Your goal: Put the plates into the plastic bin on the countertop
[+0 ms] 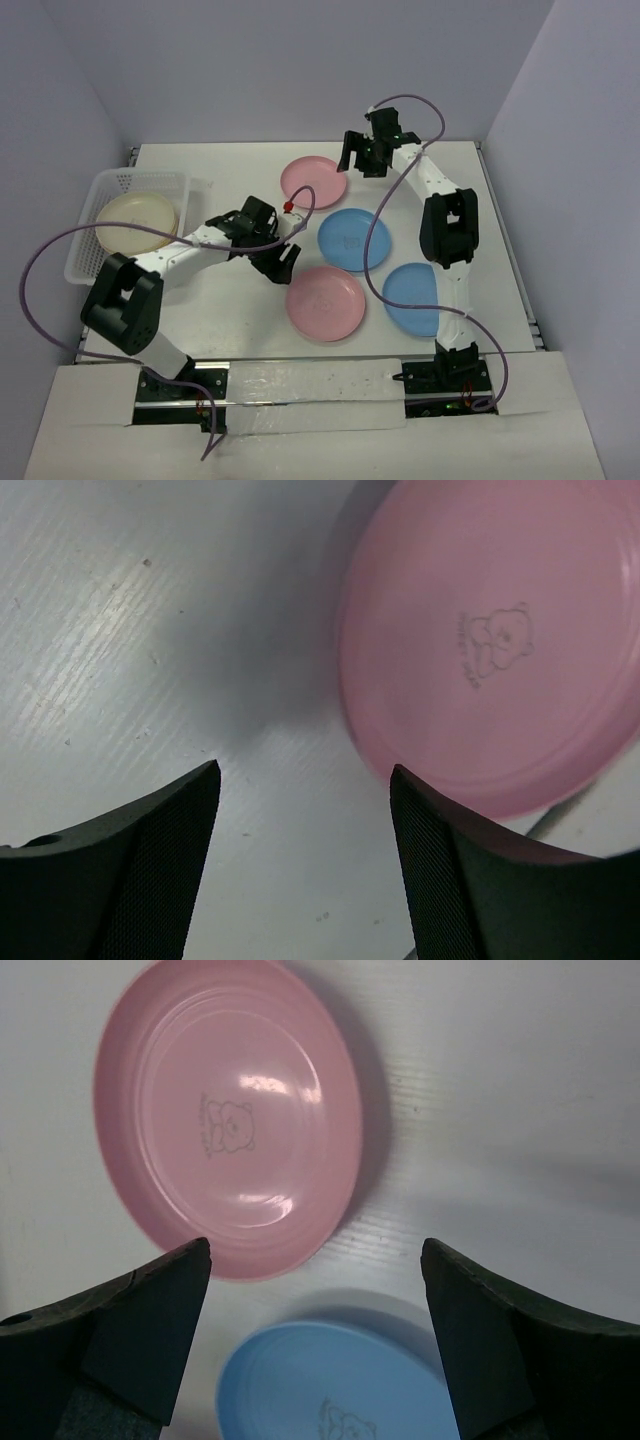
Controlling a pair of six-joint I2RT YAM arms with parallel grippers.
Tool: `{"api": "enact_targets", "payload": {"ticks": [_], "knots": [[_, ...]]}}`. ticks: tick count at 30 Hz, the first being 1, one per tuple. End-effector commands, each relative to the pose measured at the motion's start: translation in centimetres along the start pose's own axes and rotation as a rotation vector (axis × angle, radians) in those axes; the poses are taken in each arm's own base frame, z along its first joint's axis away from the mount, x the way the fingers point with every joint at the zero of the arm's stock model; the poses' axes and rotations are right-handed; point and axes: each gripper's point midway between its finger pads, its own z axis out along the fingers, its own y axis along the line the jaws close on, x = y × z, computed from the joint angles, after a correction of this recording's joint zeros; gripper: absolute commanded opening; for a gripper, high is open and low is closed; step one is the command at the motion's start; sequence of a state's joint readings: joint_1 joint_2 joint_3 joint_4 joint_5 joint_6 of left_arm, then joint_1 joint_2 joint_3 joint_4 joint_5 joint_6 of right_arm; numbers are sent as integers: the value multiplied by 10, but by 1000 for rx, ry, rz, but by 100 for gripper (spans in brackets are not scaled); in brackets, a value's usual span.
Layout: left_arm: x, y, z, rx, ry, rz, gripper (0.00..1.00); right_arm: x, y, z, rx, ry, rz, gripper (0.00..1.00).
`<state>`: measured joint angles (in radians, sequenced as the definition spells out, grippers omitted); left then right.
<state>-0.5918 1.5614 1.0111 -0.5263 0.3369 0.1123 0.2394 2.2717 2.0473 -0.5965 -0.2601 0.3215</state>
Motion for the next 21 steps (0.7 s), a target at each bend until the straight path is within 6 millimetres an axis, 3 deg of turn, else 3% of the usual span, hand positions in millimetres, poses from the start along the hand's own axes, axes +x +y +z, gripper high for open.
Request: {"api": "enact_targets", "payload": {"ticks": [1, 10, 21], "knots": [[-17, 7, 19, -44, -21, -15, 74, -16, -7, 11, 49, -61, 41, 91], [-2, -10, 45, 32, 52, 3, 74, -9, -11, 44, 39, -46, 61, 85], [10, -10, 58, 43, 102, 3, 65, 12, -17, 72, 117, 11, 45, 64]]}}
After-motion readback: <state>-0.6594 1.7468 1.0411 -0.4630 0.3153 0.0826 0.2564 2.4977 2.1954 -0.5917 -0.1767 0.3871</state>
